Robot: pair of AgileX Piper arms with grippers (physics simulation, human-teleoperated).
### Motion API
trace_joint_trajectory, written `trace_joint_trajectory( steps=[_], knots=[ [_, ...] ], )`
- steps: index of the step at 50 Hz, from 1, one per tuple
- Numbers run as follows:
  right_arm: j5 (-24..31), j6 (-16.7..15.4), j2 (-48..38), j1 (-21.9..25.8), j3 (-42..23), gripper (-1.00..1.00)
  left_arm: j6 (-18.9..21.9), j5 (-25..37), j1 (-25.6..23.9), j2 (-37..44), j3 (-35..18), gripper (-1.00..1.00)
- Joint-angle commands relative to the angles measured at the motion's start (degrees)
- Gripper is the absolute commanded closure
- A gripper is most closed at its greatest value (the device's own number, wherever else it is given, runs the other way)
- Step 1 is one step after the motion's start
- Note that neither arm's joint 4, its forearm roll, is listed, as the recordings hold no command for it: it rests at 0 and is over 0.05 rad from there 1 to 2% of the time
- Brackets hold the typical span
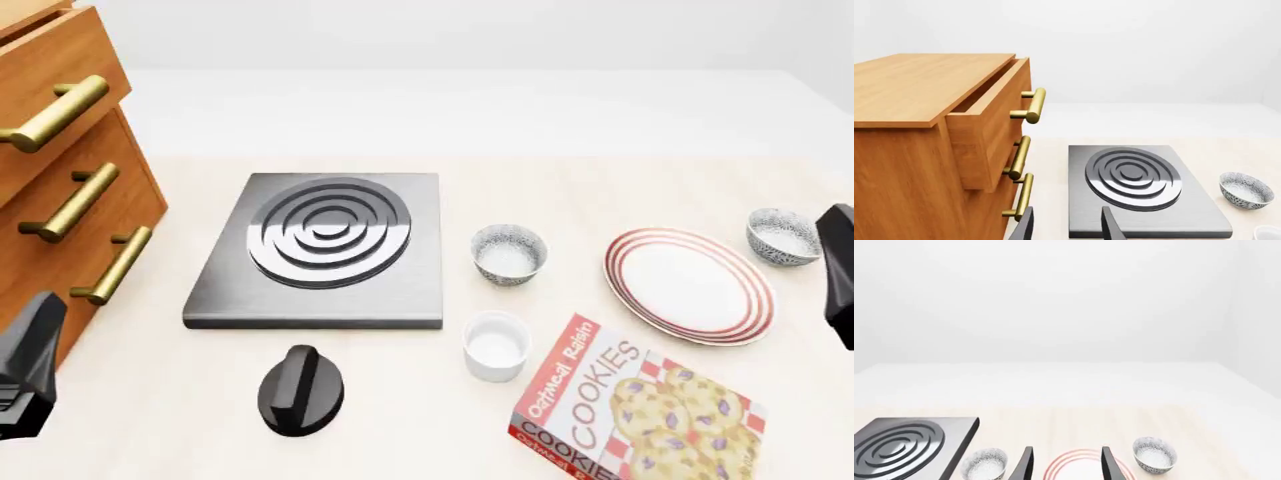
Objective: Pick the akita bowl next to the plate and place it on the plate.
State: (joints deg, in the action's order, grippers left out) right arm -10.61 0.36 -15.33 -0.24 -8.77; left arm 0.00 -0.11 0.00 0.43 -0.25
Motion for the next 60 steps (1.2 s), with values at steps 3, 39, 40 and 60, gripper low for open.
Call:
trace_joint_trajectory(
  steps=[3,39,40,60],
  knots=[
    [-5.88,-0.42,-7.39,-0.12,-1.36,-1.0,0.0,0.0,0.0,0.0,0.0,-1.0],
    [-16.01,-2.39,-22.42,0.23,-4.35,-1.0,0.0,0.0,0.0,0.0,0.0,-1.0],
    [-16.2,-2.36,-22.88,0.16,-4.52,-1.0,0.0,0.0,0.0,0.0,0.0,-1.0],
    [-19.99,-3.33,-31.22,-0.68,-8.27,-1.0,0.0,0.0,0.0,0.0,0.0,-1.0]
  ],
)
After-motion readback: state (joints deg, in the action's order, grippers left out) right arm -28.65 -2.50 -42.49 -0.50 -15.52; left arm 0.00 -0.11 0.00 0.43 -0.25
